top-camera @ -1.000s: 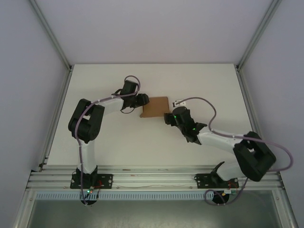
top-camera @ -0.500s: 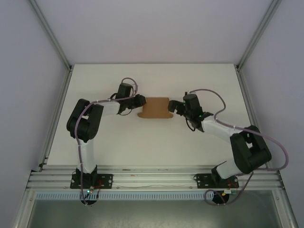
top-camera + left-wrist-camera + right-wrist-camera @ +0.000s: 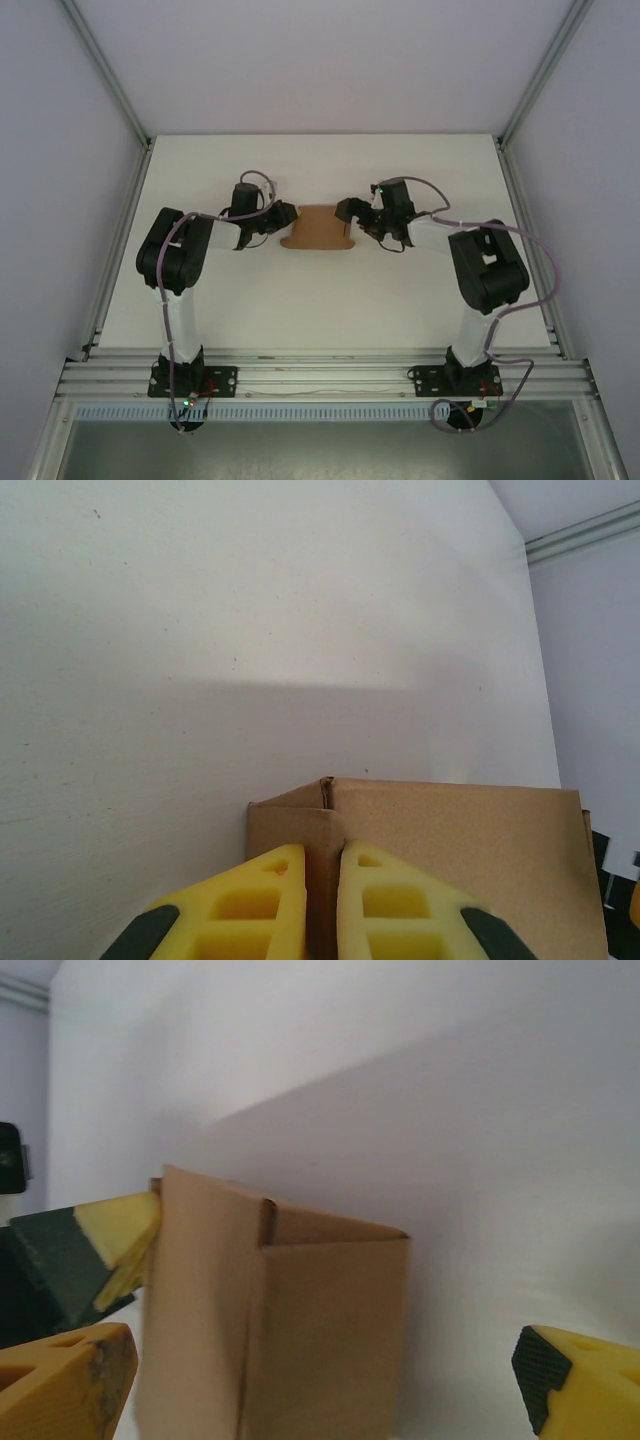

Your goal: Assemble paper box

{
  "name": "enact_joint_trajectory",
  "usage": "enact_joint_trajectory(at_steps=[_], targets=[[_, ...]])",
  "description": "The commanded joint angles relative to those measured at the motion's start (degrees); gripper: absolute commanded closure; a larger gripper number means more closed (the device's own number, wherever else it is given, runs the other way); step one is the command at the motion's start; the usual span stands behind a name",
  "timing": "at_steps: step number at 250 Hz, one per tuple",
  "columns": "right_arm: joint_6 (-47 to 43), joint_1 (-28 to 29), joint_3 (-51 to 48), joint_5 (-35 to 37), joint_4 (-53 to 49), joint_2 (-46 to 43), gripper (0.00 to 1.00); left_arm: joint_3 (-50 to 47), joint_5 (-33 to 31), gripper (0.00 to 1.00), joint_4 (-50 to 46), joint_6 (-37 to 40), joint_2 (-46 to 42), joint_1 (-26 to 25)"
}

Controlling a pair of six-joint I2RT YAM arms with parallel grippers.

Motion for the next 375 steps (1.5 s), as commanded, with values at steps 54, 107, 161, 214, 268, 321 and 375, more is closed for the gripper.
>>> enact_joint_trajectory(at_steps=[54, 107, 161, 214, 268, 321, 375], targets=[[12.8, 0.0, 2.6, -15.3, 16.4, 6.2, 0.23, -2.9, 0.2, 0.87, 0.8, -0.8, 1.4, 0.2], [13.1, 0.0, 1.7, -15.4, 14.9, 4.1, 0.50, -2.8, 1.0, 0.70, 3.2, 0.2, -1.9, 0.2], [11.3, -0.5, 2.7, -13.1, 2.9, -0.8, 0.60, -2.6, -6.2, 0.15, -2.8, 12.3, -14.7, 0.1], [20.5, -2.9, 5.8, -12.3, -14.0, -6.9, 0.59, -2.2, -9.2, 0.00, -15.1, 44.7, -29.0, -5.4], [33.3, -7.3, 10.7, -26.6, -31.1, -4.3, 0.63, 2.2, -12.6, 0.00, -42.8, 81.4, -33.8, -17.6], [32.0, -7.8, 13.3, -29.4, -39.3, -4.2, 0.62, 0.8, -11.4, 0.00, -39.6, 88.1, -34.9, -18.9], [31.3, -7.9, 13.9, -31.0, -41.9, -4.6, 0.61, 5.1, -17.0, 0.00, -43.9, 90.0, -29.5, -19.2]])
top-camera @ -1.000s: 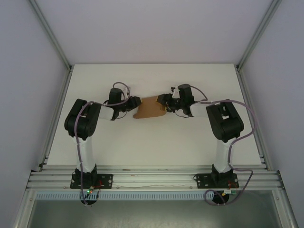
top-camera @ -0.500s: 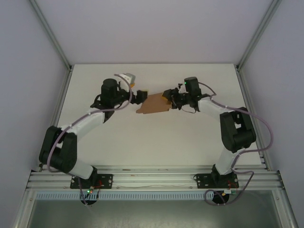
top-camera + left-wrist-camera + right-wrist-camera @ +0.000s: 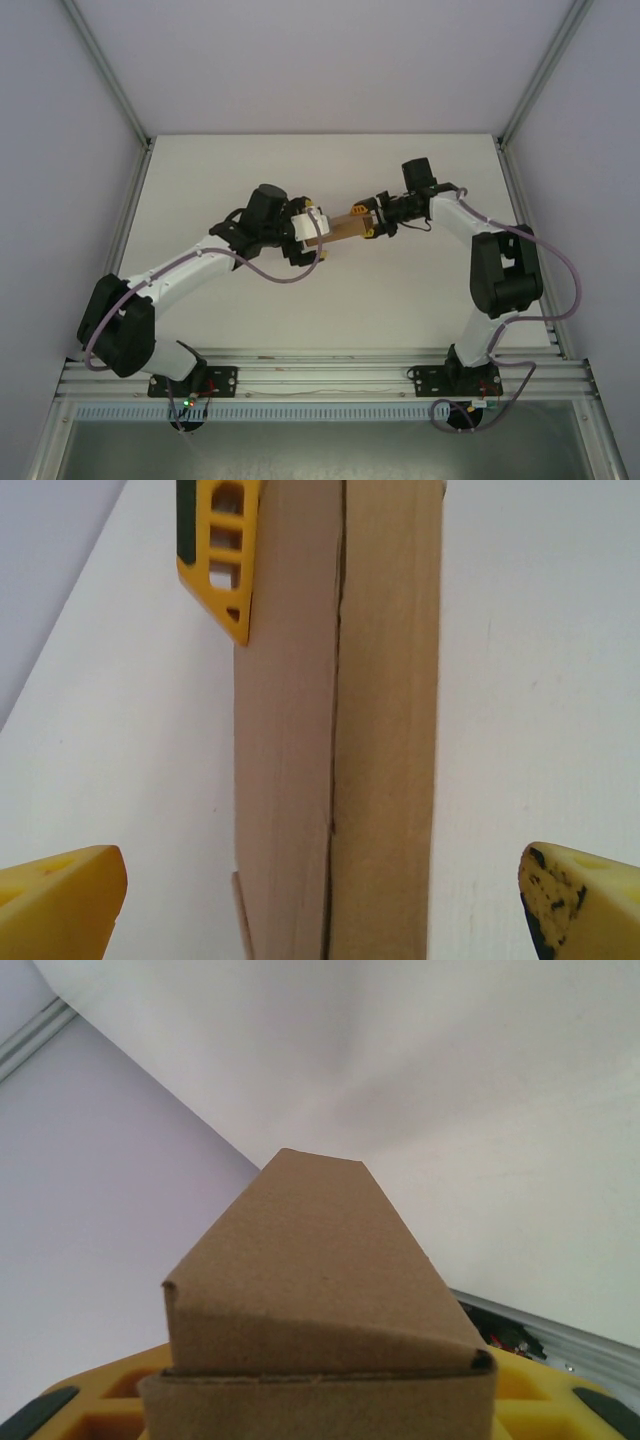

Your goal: Assemble paper box

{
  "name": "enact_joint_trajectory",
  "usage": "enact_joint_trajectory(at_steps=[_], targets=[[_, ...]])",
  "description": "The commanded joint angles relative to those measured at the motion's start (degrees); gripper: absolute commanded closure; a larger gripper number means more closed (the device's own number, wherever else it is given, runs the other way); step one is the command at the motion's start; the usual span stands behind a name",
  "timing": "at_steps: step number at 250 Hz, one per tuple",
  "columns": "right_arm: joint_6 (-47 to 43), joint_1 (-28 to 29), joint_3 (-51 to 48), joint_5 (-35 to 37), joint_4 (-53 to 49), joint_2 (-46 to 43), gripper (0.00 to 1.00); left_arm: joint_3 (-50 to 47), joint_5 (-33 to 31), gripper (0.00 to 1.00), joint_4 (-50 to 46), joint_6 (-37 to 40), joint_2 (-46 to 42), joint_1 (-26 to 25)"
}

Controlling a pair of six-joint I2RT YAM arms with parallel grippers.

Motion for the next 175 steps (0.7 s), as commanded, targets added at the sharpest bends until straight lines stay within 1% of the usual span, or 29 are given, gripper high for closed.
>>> enact_joint_trajectory(at_steps=[1, 30, 64, 82, 99, 112, 125, 133, 137, 147, 153, 166, 175], targets=[[-0.1, -0.1, 1.7, -3.2, -4.7, 0.4, 0.61, 3.3, -3.1, 0.00, -4.2, 4.3, 3.0, -0.2], [2.0, -0.1, 1.6, -4.1, -2.1, 1.3, 0.61, 4.0, -4.5, 0.00, -3.2, 4.0, 4.7, -0.2], [2.0, -0.1, 1.9, -4.7, -2.9, 1.4, 0.60, 4.5, -7.7, 0.01, -1.2, 2.9, 6.0, -0.4], [1.8, -0.1, 1.8, -4.7, -3.0, 1.0, 0.58, 5.2, -8.6, 0.09, -1.1, 2.3, 6.7, -0.4], [1.5, -0.1, 1.5, -4.7, -3.6, 0.9, 0.56, 5.7, -8.7, 0.20, -0.9, 1.5, 7.0, -0.5], [1.7, 0.0, 1.1, -4.6, -3.3, 1.0, 0.55, 5.8, -8.7, 0.26, -0.2, 0.9, 6.8, -0.5], [2.2, -0.1, 0.6, -4.7, -2.6, 1.1, 0.54, 5.6, -8.5, 0.36, 0.6, 0.8, 6.4, -0.5], [2.7, -0.1, 0.3, -4.8, -1.7, 1.0, 0.53, 5.3, -8.3, 0.40, 1.0, 0.8, 6.1, -0.5], [2.9, -0.1, 0.3, -5.0, -1.3, 0.9, 0.52, 5.2, -8.3, 0.42, 1.3, 0.9, 6.1, -0.5], [2.8, -0.1, 0.4, -5.1, -1.2, 1.1, 0.46, 4.9, -8.1, 0.50, 1.9, 1.0, 5.8, -0.5], [2.8, -0.1, 0.5, -5.0, -1.3, 1.0, 0.44, 4.9, -8.2, 0.53, 2.0, 1.0, 5.7, -0.5], [2.8, 0.0, 0.6, -4.6, -0.7, 0.7, 0.40, 5.0, -7.9, 0.55, 1.7, 0.8, 5.5, -0.5], [2.7, 0.0, 0.7, -3.9, -0.4, 0.2, 0.33, 5.2, -7.6, 0.56, 0.9, 1.0, 5.5, -0.5]])
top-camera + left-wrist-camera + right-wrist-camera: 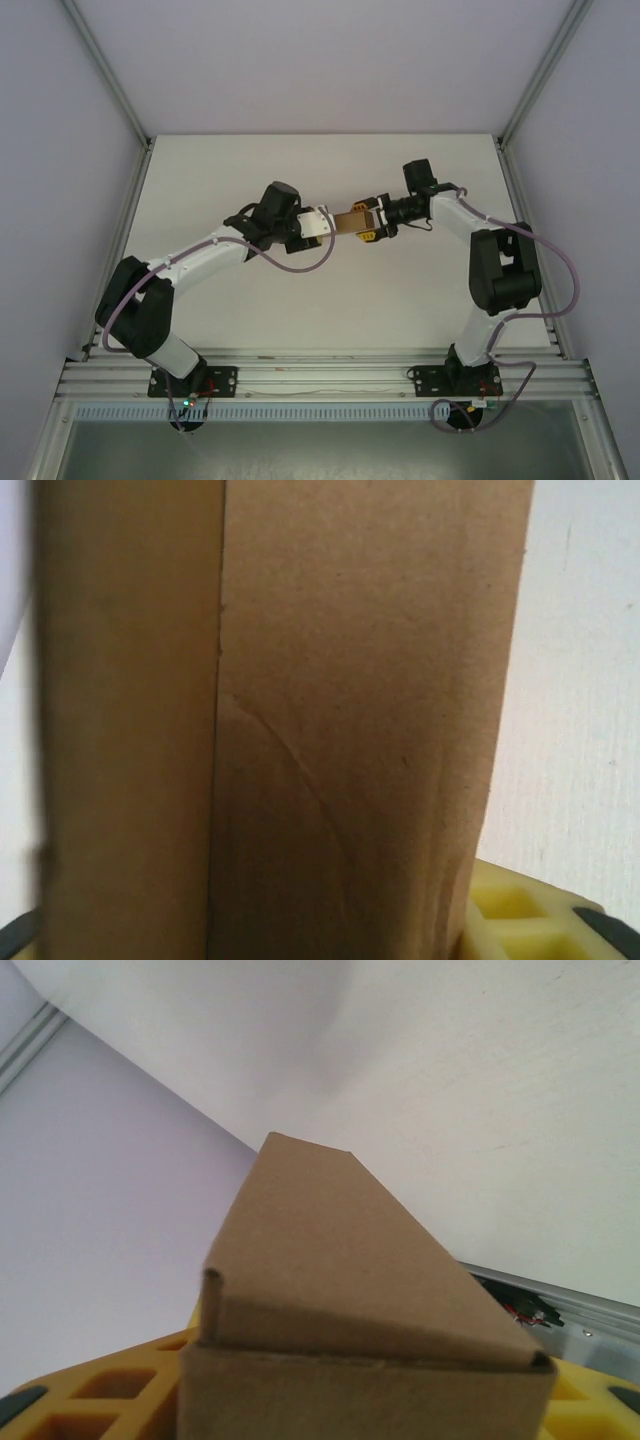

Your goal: Assemble paper box

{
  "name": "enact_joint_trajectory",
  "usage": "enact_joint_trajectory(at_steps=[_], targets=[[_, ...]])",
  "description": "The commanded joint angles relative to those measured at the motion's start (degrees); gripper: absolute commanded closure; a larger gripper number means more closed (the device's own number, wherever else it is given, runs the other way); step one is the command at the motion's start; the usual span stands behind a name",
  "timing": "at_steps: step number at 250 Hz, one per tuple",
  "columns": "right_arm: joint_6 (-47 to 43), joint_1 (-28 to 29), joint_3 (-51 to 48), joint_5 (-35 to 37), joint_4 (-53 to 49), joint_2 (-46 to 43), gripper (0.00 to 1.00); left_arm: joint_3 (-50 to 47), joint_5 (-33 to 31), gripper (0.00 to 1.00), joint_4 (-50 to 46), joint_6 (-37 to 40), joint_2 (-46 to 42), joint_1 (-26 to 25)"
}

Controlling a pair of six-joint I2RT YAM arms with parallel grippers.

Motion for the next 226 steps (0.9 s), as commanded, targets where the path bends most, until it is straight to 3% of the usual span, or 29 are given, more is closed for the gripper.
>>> enact_joint_trajectory(at_steps=[1, 19, 49, 86, 110, 128, 160, 181, 204, 226], targets=[[0.1, 0.5, 0.6, -1.4, 0.1, -1.1, 0.32, 1.7, -0.5, 0.56, 2.0, -0.4, -0.9, 0.1], [-1.2, 0.3, 0.9, -0.2, 1.4, -1.7, 0.00, 2.4, 0.3, 0.58, -0.2, -0.4, -0.8, 0.1], [-11.1, -2.5, 3.0, 8.5, -5.3, -2.8, 0.01, 2.7, 0.2, 0.60, -2.7, -0.2, -0.1, 0.1], [-23.1, -9.2, 4.7, 31.5, -10.8, -8.3, 0.00, 5.7, 1.3, 0.60, -12.6, 2.7, 2.2, 0.2], [-34.2, -8.8, 3.1, 52.6, -7.1, -15.7, 0.00, 8.8, 1.4, 0.60, -17.1, 2.4, 4.2, 0.3], [-43.7, -8.8, -2.4, 59.3, 1.7, -21.9, 0.00, 11.8, 3.6, 0.59, -23.0, 5.0, 6.6, 0.5], [-59.1, -9.3, -16.0, 53.9, 19.8, -33.5, 0.00, 17.9, 7.0, 0.59, -32.4, 7.7, 12.3, 1.3], [-72.5, -9.3, -24.8, 39.2, 27.2, -38.7, 0.00, 21.9, 8.6, 0.59, -37.1, 8.3, 16.2, 1.9], [-85.1, -8.2, -24.2, 21.3, 18.5, -40.1, 0.00, 25.0, 9.2, 0.59, -40.0, 8.4, 19.1, 1.9], [-87.2, -6.6, -20.5, 18.0, 11.2, -38.6, 0.00, 26.5, 9.5, 0.59, -41.4, 9.2, 20.3, 2.0]])
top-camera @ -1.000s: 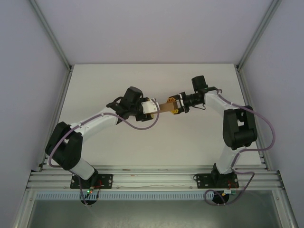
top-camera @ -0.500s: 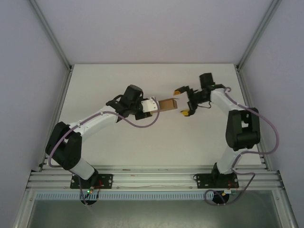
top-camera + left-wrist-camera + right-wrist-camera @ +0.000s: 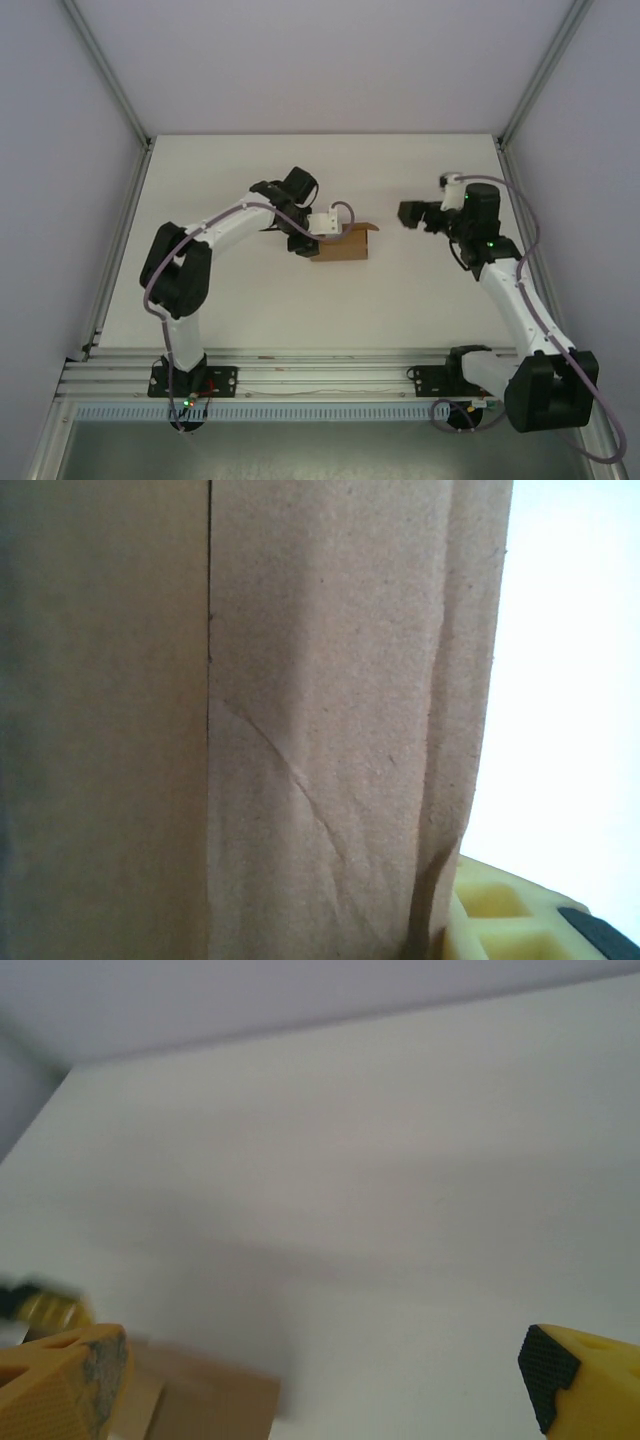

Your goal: Assemble paper box

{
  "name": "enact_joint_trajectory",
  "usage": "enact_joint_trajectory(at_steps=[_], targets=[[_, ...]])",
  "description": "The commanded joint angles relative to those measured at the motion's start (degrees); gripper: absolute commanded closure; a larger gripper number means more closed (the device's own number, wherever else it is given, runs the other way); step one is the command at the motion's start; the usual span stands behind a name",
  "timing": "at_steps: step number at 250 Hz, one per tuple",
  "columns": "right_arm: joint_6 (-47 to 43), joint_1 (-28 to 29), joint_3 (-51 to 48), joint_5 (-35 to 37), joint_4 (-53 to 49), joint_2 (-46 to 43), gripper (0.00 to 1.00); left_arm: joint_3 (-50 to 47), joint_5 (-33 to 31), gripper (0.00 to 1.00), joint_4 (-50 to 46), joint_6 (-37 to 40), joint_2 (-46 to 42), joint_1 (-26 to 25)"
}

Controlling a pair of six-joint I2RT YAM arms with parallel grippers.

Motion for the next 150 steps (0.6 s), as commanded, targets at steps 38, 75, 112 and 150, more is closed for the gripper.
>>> enact_joint_trajectory(at_steps=[38, 75, 112, 150], targets=[[-21.7, 6.5, 9.6, -9.6, -15.6, 6.3, 0.04, 5.3, 3.0, 0.59, -10.0, 3.7, 3.8, 0.2], [-25.0, 9.7, 13.3, -5.5, -19.4, 12.8, 0.06, 6.9, 2.6, 0.58, -11.3, 4.1, 5.3, 0.3], [-29.8, 12.2, 17.7, -4.0, -25.3, 19.1, 0.11, 7.4, 2.7, 0.58, -11.6, 4.1, 6.0, 0.2], [-30.7, 13.5, 20.9, 1.3, -28.0, 24.0, 0.31, 7.2, 2.3, 0.58, -11.4, 3.7, 6.0, 0.2]])
